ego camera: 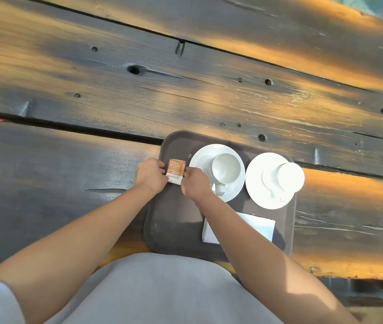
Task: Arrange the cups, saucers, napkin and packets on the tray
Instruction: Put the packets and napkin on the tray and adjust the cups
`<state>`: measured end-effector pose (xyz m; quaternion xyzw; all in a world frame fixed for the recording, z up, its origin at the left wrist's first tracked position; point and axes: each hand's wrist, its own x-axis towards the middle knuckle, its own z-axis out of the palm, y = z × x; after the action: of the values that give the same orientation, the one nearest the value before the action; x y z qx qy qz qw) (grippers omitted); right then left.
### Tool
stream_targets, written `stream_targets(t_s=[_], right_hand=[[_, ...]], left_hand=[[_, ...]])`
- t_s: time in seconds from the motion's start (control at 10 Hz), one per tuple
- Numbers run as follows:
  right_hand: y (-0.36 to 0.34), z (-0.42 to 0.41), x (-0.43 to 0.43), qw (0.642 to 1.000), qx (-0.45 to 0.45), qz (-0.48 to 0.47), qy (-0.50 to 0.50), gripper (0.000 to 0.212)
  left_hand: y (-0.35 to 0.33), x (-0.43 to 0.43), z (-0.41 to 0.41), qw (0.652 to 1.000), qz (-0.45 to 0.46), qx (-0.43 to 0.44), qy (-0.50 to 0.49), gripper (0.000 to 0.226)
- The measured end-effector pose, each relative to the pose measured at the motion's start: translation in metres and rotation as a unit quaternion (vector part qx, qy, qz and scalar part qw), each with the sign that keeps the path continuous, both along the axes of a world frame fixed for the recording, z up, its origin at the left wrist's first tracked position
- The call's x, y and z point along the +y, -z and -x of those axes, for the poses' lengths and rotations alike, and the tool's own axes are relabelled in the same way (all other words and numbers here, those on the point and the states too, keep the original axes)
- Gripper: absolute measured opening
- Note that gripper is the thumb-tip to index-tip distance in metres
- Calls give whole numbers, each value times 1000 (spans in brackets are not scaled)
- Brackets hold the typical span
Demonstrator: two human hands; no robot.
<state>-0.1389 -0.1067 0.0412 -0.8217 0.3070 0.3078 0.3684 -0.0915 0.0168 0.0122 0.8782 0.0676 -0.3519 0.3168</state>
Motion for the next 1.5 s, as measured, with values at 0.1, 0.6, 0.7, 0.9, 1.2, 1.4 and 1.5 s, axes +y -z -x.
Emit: stream_targets(t_s=[0.1,0.6,0.7,0.9,1.2,1.4,1.5], right_hand=[[0,5,1,1000,-5,0,-2,37],[-14,32,-2,996,-11,-43,82,36],[-29,53,-4,992,15,-79,94,28],[-50,113,-32,991,73,-100,53,10],[-77,231,-134,987,73,96,-107,11],[-82,296,-179,982,100,112,-113,15],[-75,312,-184,982,90,124,-113,22]], left_hand=[[1,2,1,1000,-9,13,-3,20],[-17,6,6,997,-41,8,60,35],[-36,5,18,986,-87,-11,140,25],[-64,-14,73,931,-156,-15,329,28],[-114,-112,182,842,-181,21,507,23],[-110,-161,247,844,-159,-3,512,28],[-107,-164,270,842,-158,-30,514,29]])
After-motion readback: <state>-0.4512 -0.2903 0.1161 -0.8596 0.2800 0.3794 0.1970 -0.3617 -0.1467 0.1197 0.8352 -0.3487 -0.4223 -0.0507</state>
